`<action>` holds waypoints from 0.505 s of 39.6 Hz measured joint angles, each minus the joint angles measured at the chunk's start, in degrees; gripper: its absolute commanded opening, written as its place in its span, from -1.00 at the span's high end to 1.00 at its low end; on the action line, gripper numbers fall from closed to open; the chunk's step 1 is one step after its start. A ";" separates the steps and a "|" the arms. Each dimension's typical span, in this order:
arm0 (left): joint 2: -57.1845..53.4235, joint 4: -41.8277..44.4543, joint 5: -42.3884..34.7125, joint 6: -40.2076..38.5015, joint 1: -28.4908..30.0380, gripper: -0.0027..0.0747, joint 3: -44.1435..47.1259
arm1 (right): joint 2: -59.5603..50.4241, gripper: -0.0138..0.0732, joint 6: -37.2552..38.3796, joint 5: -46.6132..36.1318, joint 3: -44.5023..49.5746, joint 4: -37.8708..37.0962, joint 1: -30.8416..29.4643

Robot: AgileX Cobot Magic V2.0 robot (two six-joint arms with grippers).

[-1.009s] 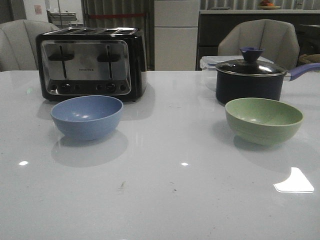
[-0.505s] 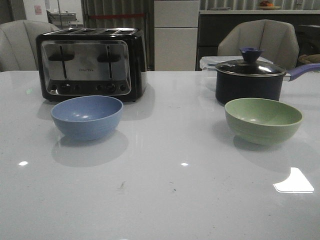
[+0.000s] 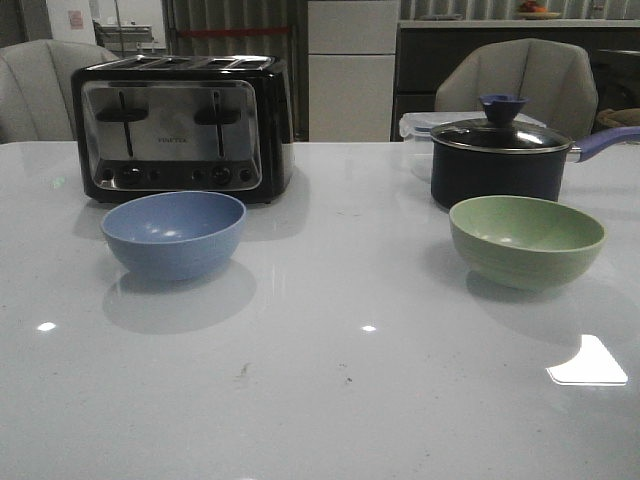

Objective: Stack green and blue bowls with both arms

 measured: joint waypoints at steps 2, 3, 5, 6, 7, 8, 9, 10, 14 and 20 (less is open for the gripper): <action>0.86 0.00 0.13 0.00 0.00 0.67 0.34 | 2.09 0.52 0.00 0.41 0.12 0.00 0.00; 1.19 0.00 0.14 0.00 0.00 0.62 0.35 | 2.95 0.48 0.00 0.55 0.22 0.00 0.00; 1.84 0.00 0.37 0.00 0.00 0.50 0.44 | 5.01 0.34 0.00 1.06 0.35 0.00 0.00; 2.15 0.00 0.41 0.00 0.00 0.43 0.44 | 5.92 0.23 0.00 1.18 0.35 0.00 0.00; 2.47 0.00 0.51 0.00 0.00 0.32 0.44 | 7.48 0.13 0.00 1.42 0.35 0.00 0.00; 2.76 0.00 0.51 0.00 0.00 0.23 0.44 | 8.42 -0.02 0.00 1.42 0.35 0.00 0.00; 2.89 0.00 0.63 0.11 0.00 0.12 0.44 | 9.64 -0.13 0.00 1.42 0.35 0.00 0.00; 2.91 0.00 0.64 0.11 0.00 0.00 0.44 | 10.55 -0.27 0.00 1.42 0.35 0.00 0.00; 3.15 0.00 0.73 0.19 0.00 -0.21 0.44 | 15.01 -0.60 0.00 1.20 0.35 1.20 0.00; 3.15 0.00 0.73 0.19 0.00 -0.19 0.44 | 25.11 -0.61 0.00 -0.35 -3.81 3.06 0.03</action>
